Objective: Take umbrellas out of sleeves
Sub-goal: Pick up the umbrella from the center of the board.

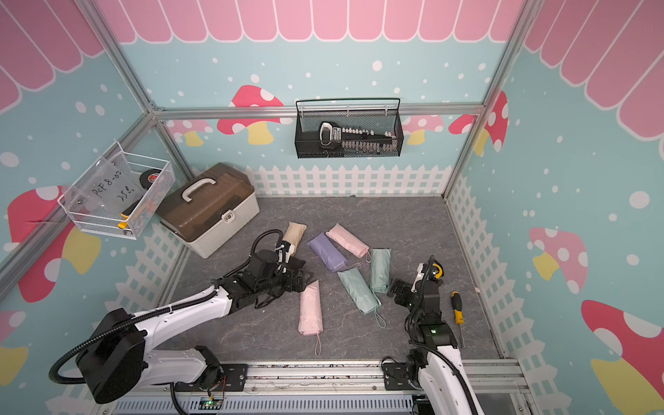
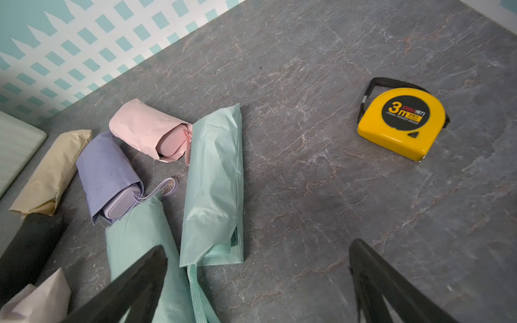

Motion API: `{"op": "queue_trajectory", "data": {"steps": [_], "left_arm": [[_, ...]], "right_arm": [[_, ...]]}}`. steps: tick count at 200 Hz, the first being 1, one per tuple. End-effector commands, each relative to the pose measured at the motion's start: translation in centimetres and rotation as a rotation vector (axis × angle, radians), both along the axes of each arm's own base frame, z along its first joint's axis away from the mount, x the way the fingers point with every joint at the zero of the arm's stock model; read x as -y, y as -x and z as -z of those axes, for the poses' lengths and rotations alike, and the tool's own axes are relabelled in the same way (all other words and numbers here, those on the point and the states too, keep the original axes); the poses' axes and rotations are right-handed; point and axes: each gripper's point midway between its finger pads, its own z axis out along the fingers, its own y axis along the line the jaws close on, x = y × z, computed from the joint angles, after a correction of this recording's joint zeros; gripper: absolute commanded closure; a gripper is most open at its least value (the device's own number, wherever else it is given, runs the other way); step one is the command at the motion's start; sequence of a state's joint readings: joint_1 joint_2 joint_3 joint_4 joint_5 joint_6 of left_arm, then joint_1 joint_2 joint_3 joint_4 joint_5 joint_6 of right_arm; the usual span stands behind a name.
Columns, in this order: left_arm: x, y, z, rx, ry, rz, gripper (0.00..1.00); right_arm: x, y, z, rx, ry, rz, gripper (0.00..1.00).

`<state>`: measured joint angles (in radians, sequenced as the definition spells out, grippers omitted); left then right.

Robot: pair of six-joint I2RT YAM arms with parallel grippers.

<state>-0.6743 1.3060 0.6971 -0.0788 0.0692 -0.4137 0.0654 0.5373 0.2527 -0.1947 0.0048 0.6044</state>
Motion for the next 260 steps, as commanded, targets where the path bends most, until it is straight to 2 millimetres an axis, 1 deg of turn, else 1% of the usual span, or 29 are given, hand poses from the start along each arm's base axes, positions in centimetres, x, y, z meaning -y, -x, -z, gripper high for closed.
{"op": "queue_trajectory", "data": {"steps": [1,11,20,29,60,81,100,121,155,172,192,204,220,244,260], "left_arm": [[-0.8,-0.6,-0.9,0.035,0.003,-0.063,0.01],[-1.2,-0.9,-1.1,0.044,0.037,-0.09,0.0],[-1.6,-1.1,-1.0,0.017,0.063,-0.111,0.0],[-1.4,-1.1,-1.1,0.001,0.088,-0.087,0.01],[-2.8,-1.3,-1.2,-0.005,0.017,-0.159,0.01],[-3.6,-0.7,-1.3,-0.037,-0.024,-0.178,0.01],[-3.0,0.1,-1.1,-0.101,-0.014,-0.163,0.01],[-2.6,1.3,-0.6,-0.156,-0.053,-0.149,0.01],[-1.7,4.7,0.7,-0.289,-0.141,-0.068,0.01],[-1.0,6.4,1.2,-0.372,-0.128,-0.043,0.06],[-0.4,7.8,1.9,-0.462,-0.121,-0.032,0.1],[-0.3,8.4,2.3,-0.5,-0.145,-0.021,0.12],[-0.3,8.9,2.8,-0.518,-0.207,-0.01,0.13],[-0.2,9.1,3.8,-0.531,-0.283,-0.019,0.13],[0.5,9.1,4.5,-0.556,-0.31,-0.019,0.16]], "right_arm": [[-0.1,0.1,0.2,-0.001,-0.006,-0.001,0.01],[-0.2,0.1,0.3,-0.002,-0.009,-0.007,0.01],[-0.2,0.1,0.4,-0.004,-0.009,-0.01,0.0],[-0.3,0.1,0.4,-0.007,-0.009,-0.011,0.0],[-0.6,-0.1,0.4,-0.005,-0.015,-0.03,0.0],[-0.6,-0.2,0.7,-0.025,-0.014,-0.031,0.0],[-0.8,-0.3,0.9,-0.034,-0.016,-0.037,0.0],[-0.7,-0.3,0.9,-0.033,-0.015,-0.034,0.0],[-0.7,-0.2,0.6,-0.012,-0.02,-0.029,0.0],[-0.6,-0.1,0.5,-0.003,-0.02,-0.025,0.0],[-0.6,0.0,0.4,0.003,-0.021,-0.024,0.0],[-0.5,0.0,0.3,0.004,-0.02,-0.019,0.0],[-0.5,0.0,0.4,0.002,-0.021,-0.019,0.01],[-0.6,0.0,0.3,0.004,-0.024,-0.02,0.0],[-0.7,0.0,0.3,0.006,-0.028,-0.023,0.0]]}}
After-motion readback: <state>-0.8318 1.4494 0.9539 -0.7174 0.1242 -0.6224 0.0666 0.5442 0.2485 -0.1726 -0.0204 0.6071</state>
